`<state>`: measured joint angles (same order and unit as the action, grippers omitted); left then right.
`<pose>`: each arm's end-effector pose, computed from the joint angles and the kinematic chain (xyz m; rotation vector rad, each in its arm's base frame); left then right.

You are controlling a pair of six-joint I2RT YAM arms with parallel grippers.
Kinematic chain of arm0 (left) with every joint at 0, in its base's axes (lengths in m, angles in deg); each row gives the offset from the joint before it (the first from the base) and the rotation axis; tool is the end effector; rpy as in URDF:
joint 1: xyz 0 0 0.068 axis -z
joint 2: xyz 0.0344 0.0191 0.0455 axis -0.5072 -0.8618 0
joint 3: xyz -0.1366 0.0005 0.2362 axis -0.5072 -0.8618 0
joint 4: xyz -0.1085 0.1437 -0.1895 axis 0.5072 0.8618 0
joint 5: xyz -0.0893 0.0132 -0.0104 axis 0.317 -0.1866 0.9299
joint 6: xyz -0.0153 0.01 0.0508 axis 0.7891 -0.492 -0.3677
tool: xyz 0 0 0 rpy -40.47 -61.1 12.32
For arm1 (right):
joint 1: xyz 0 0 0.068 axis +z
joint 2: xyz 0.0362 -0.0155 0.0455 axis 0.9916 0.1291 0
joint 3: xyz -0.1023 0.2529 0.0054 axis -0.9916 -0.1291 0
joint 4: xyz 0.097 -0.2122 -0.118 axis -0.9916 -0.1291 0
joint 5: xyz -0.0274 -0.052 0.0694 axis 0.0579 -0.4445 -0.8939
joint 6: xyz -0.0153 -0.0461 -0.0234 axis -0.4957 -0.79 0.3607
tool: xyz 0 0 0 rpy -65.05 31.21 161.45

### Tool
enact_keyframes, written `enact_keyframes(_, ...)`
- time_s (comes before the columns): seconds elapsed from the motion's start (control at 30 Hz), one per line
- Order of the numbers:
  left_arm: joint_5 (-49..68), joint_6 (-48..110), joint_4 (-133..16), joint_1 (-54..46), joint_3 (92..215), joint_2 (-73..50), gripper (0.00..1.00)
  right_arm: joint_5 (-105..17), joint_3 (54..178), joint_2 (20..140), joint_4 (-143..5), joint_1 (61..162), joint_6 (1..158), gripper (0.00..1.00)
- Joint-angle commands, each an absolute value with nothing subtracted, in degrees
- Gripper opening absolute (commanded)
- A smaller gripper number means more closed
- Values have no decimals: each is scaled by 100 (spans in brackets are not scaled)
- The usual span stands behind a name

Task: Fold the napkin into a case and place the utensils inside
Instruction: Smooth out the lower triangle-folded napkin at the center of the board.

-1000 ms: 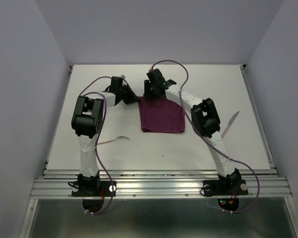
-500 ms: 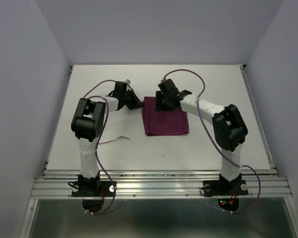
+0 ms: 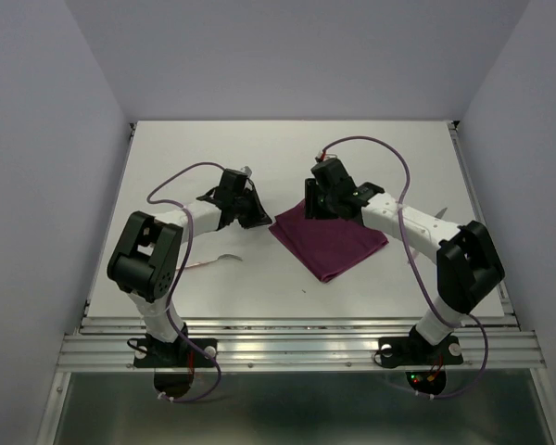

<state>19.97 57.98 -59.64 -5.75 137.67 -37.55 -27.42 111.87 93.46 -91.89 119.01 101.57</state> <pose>0.3280 -0.1637 0.1702 -0.1214 2.4378 -0.9121 0.2968 0.2122 0.2555 -0.0864 2.4031 0.3526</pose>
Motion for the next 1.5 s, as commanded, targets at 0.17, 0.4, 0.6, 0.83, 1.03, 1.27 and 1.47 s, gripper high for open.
enact_keyframes(0.17,2130,5732,-5925,-666,13925,-3629,0,-3008,11772,10183,-8823,12309,9884,48)
enact_keyframes(0.4,2509,5829,-6154,-605,13679,-3665,0,-3254,12107,10780,-8989,12468,9532,55)
enact_keyframes(0.6,2430,5846,-6250,-587,13652,-3989,0,-3131,12238,11018,-8928,12521,9488,54)
enact_keyframes(0.83,2342,5776,-6303,-587,13599,-4236,0,-3035,12414,11387,-8919,12626,9426,48)
enact_keyframes(1.03,2307,5732,-6312,-587,13529,-4271,0,-2920,12458,11528,-8893,12626,9461,36)
enact_keyframes(1.27,2316,5706,-6312,-587,13538,-4280,0,-2876,12467,11458,-8849,12626,9576,7)
enact_keyframes(1.47,2342,5679,-6312,-587,13599,-4394,0,-2876,12406,11151,-8796,12626,9567,1)
